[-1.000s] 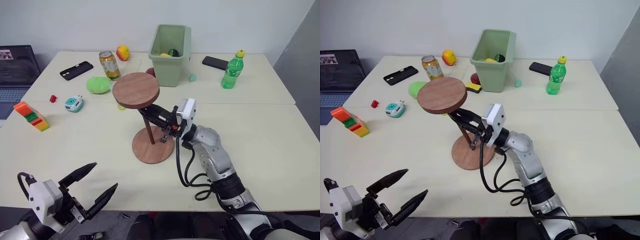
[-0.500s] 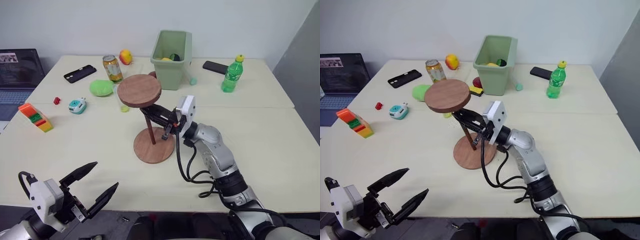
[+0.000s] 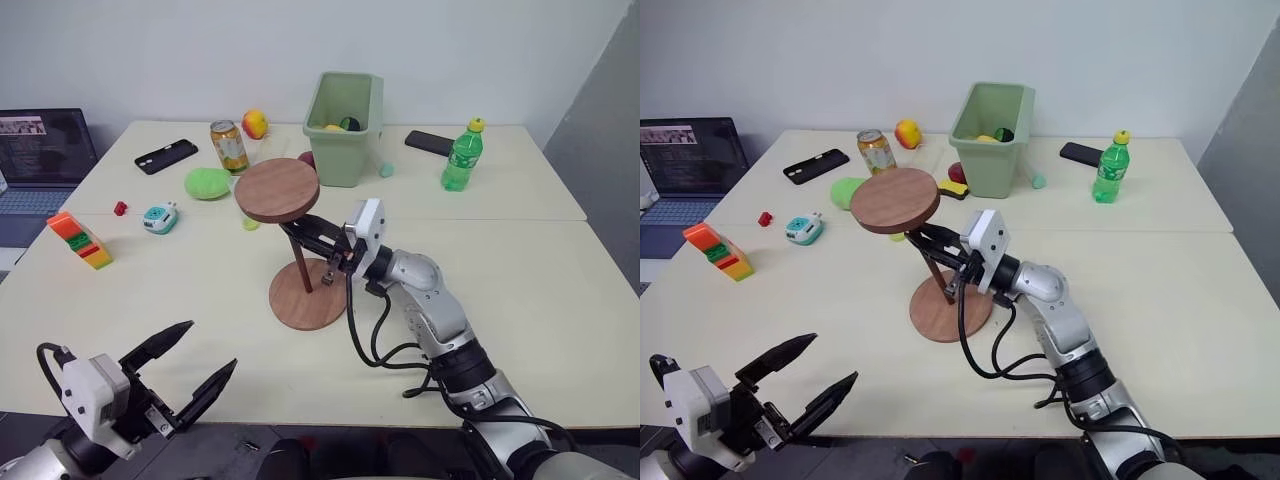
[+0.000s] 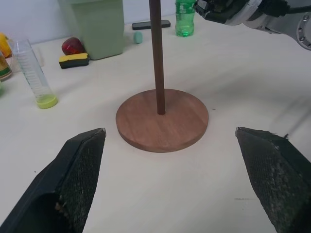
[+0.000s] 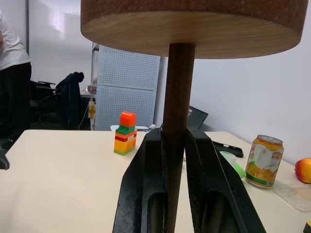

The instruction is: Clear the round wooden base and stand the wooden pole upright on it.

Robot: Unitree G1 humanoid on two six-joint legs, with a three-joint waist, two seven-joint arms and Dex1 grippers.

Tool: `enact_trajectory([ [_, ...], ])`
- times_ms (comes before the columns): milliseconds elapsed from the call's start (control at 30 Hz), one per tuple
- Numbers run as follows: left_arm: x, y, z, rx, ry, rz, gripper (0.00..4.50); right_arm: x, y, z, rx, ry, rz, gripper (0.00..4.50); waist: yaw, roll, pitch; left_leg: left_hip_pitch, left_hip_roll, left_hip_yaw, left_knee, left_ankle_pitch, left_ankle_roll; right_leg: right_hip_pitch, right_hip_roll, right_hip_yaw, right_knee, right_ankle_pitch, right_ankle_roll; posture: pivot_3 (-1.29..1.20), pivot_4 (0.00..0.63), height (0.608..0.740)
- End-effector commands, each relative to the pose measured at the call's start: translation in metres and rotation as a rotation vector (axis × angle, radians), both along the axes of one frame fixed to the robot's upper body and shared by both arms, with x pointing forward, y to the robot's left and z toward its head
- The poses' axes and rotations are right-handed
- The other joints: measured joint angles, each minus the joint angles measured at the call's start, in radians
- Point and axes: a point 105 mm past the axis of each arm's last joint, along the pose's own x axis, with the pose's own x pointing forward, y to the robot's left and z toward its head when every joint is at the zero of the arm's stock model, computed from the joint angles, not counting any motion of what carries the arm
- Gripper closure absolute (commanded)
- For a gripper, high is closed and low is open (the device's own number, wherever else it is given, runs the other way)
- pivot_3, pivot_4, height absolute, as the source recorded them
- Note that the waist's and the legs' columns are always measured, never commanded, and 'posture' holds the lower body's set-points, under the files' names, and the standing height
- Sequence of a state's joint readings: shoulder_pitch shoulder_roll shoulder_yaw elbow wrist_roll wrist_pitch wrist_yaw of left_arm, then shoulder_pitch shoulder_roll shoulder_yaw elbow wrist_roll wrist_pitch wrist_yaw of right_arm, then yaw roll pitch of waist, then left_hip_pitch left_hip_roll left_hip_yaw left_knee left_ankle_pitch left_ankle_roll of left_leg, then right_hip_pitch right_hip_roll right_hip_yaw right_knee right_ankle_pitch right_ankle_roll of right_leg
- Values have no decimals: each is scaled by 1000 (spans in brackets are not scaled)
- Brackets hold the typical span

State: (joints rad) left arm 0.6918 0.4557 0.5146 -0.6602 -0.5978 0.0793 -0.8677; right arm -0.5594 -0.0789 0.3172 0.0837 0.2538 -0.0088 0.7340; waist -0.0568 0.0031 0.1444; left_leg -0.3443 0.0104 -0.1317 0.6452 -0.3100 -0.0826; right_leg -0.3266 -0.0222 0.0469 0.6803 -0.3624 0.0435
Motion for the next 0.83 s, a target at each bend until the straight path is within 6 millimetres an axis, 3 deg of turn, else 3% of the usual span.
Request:
enact_trajectory([
  [33,1,-2,6,15,-26,-18,0,-2,-12,-27,-122,118,24,3189,4,-5,2,0,0,0,0,0,0,0,0,0,-1,0,0,0,150,740],
  [100,2,-2,6,27,-32,-32,0,-3,-19,-22,-145,119,35,2776,6,-10,7,-7,0,-1,0,0,0,-6,0,0,0,0,-1,0,150,740],
  [167,4,-2,6,30,-33,-43,0,-4,-28,-24,-194,138,45,2296,6,-6,10,-20,0,-1,3,1,-1,-14,0,0,1,1,-1,0,150,740],
  [367,11,9,6,50,21,-101,0,-5,-63,-26,-353,163,58,1018,8,-7,16,-21,2,0,0,0,0,-15,0,-2,-1,0,-3,0,150,740],
  [500,23,34,0,159,191,-111,0,-4,-102,-21,-448,164,42,293,13,-9,22,-21,1,0,1,0,0,-14,0,-3,0,0,-3,0,150,740],
  [533,32,40,6,204,198,-115,0,-4,-113,-15,-464,155,26,131,14,-8,23,-21,1,-1,1,1,0,-14,0,-3,1,0,-3,0,150,740],
  [633,53,48,29,231,180,-113,0,-6,-130,-1,-487,118,1,58,23,-8,27,-21,0,0,1,1,0,-15,1,-4,1,0,-3,0,150,740],
  [767,75,46,54,231,141,-138,0,-14,-135,10,-465,111,2,58,16,-9,28,-21,1,1,0,0,0,-15,1,-2,0,0,-3,0,150,740],
  [833,85,44,57,275,133,-124,0,-16,-135,12,-454,115,-6,58,13,-9,28,-22,1,2,0,0,0,-16,1,-3,-1,0,-3,0,150,740],
])
